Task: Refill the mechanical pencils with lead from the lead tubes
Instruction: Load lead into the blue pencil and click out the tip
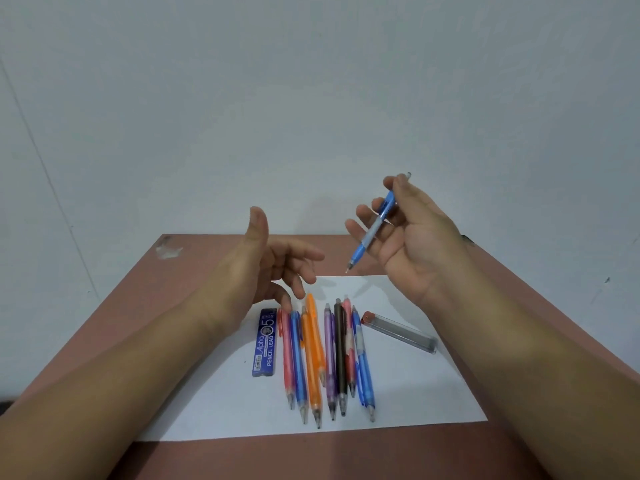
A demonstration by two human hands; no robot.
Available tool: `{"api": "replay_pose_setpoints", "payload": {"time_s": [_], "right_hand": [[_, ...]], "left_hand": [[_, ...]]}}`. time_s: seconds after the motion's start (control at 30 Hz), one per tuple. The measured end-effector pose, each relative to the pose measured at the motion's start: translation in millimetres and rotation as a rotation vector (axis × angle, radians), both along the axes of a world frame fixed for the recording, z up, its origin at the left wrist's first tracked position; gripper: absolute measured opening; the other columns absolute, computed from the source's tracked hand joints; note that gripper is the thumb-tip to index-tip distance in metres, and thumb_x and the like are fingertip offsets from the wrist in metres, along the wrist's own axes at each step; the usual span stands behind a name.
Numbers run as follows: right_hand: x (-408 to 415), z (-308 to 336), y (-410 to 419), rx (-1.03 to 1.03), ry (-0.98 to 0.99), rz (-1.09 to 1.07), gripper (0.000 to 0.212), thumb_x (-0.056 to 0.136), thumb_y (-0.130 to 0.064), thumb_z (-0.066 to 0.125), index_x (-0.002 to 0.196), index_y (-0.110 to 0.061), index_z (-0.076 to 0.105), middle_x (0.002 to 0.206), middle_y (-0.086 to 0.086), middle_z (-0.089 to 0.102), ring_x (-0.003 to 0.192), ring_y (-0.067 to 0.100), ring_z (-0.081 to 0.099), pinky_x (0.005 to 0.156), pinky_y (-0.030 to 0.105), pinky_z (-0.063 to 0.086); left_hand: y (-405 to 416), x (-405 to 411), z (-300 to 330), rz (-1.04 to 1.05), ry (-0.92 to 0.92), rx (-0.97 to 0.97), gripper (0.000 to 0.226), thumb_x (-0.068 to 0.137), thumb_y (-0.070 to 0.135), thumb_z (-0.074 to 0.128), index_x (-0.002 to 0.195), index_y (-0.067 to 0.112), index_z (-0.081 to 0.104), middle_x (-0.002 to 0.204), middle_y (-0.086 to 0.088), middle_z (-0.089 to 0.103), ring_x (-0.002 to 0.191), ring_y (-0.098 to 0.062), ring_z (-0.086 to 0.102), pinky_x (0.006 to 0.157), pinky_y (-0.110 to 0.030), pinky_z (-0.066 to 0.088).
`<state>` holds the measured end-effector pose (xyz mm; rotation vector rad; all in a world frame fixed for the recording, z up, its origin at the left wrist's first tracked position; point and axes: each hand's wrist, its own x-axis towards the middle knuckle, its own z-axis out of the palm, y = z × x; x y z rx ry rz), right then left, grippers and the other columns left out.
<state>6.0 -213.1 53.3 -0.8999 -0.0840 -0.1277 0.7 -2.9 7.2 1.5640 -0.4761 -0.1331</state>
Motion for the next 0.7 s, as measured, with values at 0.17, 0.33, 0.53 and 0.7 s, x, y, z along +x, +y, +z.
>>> {"api": "replay_pose_setpoints", "payload": {"time_s": [0.17,0.33,0.53,0.7], "right_hand": [[13.5,-0.5,14.2,0.111,0.037,0.081,0.022,0.102,-0.035,0.058,0.1,-0.014,0.064,0.075,0.006,0.063,0.058,0.015,0.059,0.058,0.028,0.053],[19.1,-6.8,15.5,0.276,0.041,0.193,0.031,0.105,-0.042,0.047,0.088,-0.017,0.057,0.066,0.0,0.049,0.051,0.012,0.039,0.051,0.024,0.035],[15.7,-18.1,11.0,0.412,0.055,0.241,0.043,0.101,-0.048,0.039,0.073,-0.016,0.049,0.062,-0.002,0.037,0.049,0.014,0.03,0.048,0.025,0.03],[12.1,-20.9,5.7,0.468,0.048,0.233,0.041,0.099,-0.044,0.041,0.069,-0.016,0.046,0.061,-0.002,0.034,0.05,0.014,0.027,0.049,0.025,0.028]], "left_hand": [[-0.9,-2.3,3.9,-0.06,0.16,-0.091,0.111,0.069,0.092,0.018,0.109,0.005,0.076,0.093,-0.019,0.069,0.072,-0.025,0.064,0.055,-0.031,0.054],[-5.1,-8.2,8.1,-0.217,0.382,-0.167,0.117,0.065,0.096,0.024,0.116,0.003,0.073,0.101,-0.021,0.067,0.077,-0.028,0.065,0.061,-0.032,0.058],[-11.2,-12.9,9.3,-0.284,0.437,-0.158,0.106,0.063,0.095,0.03,0.104,0.009,0.077,0.098,-0.022,0.067,0.074,-0.029,0.064,0.059,-0.032,0.057],[-11.4,-11.5,6.4,-0.286,0.418,-0.141,0.108,0.068,0.094,0.025,0.112,0.008,0.074,0.098,-0.021,0.066,0.073,-0.028,0.065,0.059,-0.032,0.057]]}}
